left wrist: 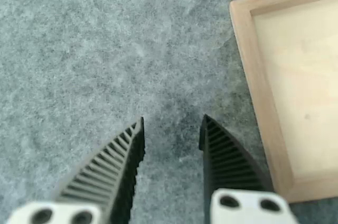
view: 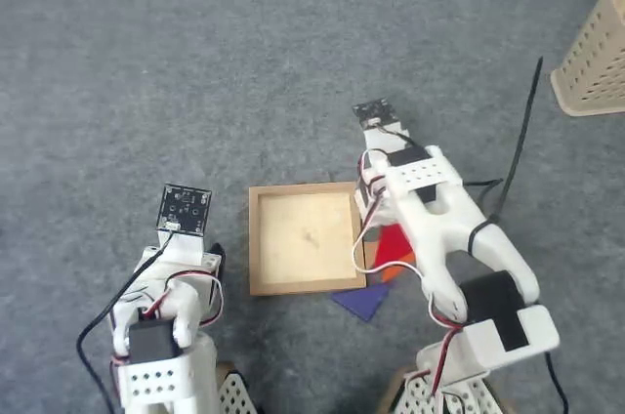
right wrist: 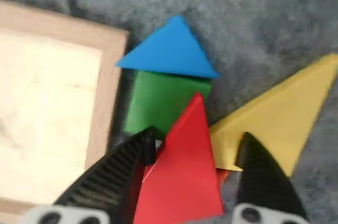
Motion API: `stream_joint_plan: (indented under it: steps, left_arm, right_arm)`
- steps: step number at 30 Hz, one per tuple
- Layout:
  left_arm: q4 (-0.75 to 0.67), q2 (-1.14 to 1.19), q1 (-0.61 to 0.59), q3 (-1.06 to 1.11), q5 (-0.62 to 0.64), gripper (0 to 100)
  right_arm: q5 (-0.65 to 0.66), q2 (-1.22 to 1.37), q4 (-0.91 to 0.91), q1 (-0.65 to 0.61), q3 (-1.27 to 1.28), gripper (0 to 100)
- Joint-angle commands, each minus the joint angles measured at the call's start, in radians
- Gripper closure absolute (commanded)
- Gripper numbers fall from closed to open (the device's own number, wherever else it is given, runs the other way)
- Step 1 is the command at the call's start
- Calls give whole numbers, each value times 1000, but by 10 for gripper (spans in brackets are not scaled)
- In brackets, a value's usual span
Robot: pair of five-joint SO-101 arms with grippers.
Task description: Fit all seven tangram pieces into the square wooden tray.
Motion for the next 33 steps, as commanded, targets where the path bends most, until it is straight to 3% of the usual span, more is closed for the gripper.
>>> stream_joint_plan:
  steps: [1, 12, 19, 24, 33]
  left_arm:
    - [5, -6, 2, -10, -5, 832]
    - [5, -6, 2, -10, -5, 832]
    - [5, -6, 2, -10, -5, 832]
    - [5, -6, 2, -10, -5, 832]
    - [5, -6, 2, -10, -5, 832]
  right_arm:
    - [-12, 19, -36, 30, 5, 846]
    - [-5, 12, -35, 140, -51, 857]
    - [-3, 12, -36, 160, -66, 987]
    - [-3, 1, -39, 165, -81, 993]
    - [12, -312, 24, 200, -9, 991]
